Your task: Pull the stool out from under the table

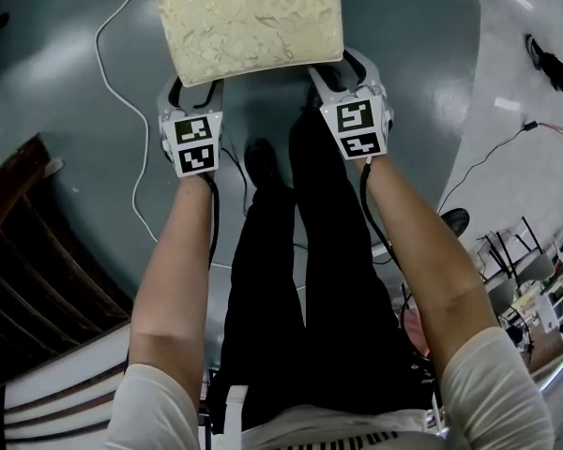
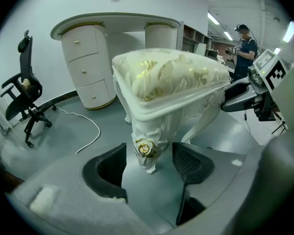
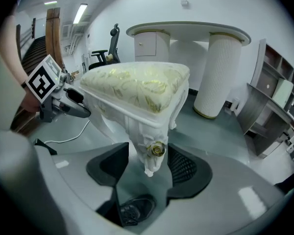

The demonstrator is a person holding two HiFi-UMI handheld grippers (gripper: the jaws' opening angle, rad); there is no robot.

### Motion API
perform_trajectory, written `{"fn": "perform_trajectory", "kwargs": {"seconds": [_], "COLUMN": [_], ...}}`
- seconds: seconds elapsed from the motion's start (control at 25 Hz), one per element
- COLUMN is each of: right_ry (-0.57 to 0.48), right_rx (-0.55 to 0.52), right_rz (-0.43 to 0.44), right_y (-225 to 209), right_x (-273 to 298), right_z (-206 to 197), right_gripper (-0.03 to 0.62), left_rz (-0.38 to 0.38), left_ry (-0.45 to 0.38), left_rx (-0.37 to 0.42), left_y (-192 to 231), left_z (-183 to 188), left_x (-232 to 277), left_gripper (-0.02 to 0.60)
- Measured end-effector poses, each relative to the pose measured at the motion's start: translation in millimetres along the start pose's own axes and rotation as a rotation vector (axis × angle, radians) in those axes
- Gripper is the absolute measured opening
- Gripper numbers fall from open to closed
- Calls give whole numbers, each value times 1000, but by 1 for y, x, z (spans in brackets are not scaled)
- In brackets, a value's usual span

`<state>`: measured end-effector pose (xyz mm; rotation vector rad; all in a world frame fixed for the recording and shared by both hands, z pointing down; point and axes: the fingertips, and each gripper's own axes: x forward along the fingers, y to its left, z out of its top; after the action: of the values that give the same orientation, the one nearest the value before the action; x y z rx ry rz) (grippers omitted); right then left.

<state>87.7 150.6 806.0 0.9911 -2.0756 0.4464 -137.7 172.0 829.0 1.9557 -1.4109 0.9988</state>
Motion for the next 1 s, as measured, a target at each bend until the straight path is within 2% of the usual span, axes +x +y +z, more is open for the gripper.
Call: {"fn": "perform_trajectory", "kwargs": {"seconds": [0.16, 0.4, 0.52, 0.68, 0.8, 1.0], "right_ry": [-5, -9, -47, -152, -238, -324], "right_rx": [1, -26, -49, -56, -82, -119], "right_rz": [17, 52, 46, 34, 42, 63], "right_y": [2, 7, 8, -1, -5, 1], "right_x": [-30, -91, -132, -184, -230, -323], "right_z": [22, 70, 120, 212, 282, 371], "right_gripper": [247, 233, 205, 173, 139, 78], "left_rz": [-12, -22, -27, -17, -34, -71], "left_ry": [-12, -55, -103, -200, -263, -335], "left_rx": [23, 38, -11, -20, -46, -62], "left_y": [3, 18, 30, 48, 49, 44], "left_z": [18, 78, 120, 195, 249, 326], "left_x": [-37, -113, -162, -223, -276, -378], "left_gripper": [307, 307, 301, 275, 275, 228]}}
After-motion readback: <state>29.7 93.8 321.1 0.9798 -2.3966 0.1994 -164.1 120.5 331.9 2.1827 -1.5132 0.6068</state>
